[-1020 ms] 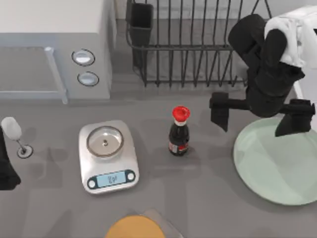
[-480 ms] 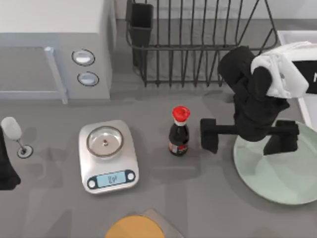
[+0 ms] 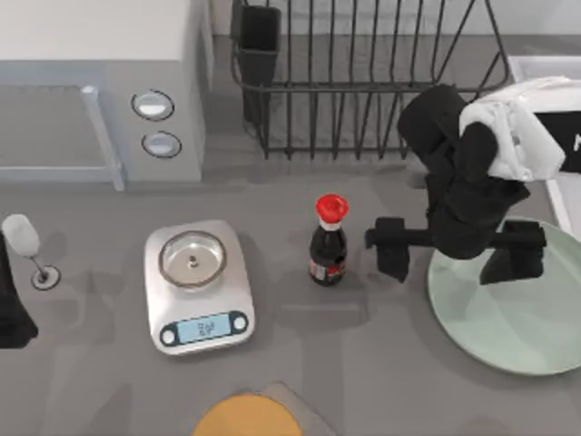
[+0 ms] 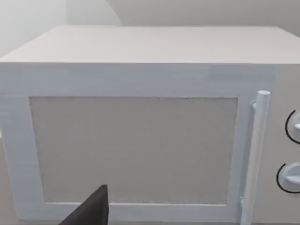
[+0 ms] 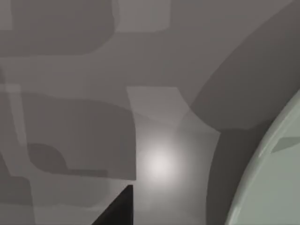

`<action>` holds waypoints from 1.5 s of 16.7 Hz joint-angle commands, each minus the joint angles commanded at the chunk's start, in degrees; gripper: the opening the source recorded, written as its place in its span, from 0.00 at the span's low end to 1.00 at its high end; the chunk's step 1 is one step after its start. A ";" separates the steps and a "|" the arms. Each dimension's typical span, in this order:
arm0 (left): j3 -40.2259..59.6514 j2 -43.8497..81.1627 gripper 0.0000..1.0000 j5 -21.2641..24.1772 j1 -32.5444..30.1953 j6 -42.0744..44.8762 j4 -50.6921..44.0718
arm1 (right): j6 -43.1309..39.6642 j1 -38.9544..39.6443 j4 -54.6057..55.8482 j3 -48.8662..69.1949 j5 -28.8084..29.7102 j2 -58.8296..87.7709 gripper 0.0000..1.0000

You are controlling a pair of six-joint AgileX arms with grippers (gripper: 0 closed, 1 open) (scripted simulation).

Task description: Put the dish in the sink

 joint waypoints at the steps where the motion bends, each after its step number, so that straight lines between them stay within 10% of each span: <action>1: 0.00 0.00 1.00 0.00 0.00 0.00 0.00 | 0.00 0.00 0.00 0.00 0.00 0.00 0.55; 8: 0.00 0.00 1.00 0.00 0.00 0.00 0.00 | 0.00 0.00 0.00 0.00 0.00 0.00 0.02; 25: 0.00 0.00 1.00 0.00 0.00 0.00 0.00 | -0.98 -6.77 -14.45 14.70 1.45 -4.69 0.00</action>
